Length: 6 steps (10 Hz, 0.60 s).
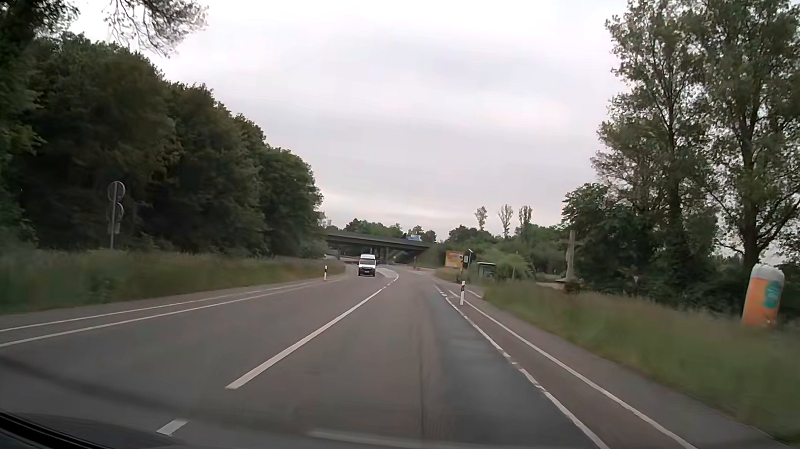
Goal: Follow the waypoints while adhering to traffic rules and regulations
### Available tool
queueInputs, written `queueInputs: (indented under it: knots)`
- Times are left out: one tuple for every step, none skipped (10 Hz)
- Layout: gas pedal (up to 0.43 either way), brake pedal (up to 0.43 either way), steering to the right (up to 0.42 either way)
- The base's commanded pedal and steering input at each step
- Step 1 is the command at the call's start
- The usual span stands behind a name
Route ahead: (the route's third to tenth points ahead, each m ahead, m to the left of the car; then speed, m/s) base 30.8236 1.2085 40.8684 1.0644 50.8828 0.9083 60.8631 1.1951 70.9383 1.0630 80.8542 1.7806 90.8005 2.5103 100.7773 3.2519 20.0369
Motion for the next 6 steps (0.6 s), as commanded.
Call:
queueInputs:
  knots:
    - [0.0, 0.116, 0.001]
    - [0.0, 0.11, 0.0]
    - [0.0, 0.11, 0.0]
    - [0.0, 0.11, -0.001]
    - [0.0, 0.11, -0.001]
    - [0.0, 0.11, -0.002]
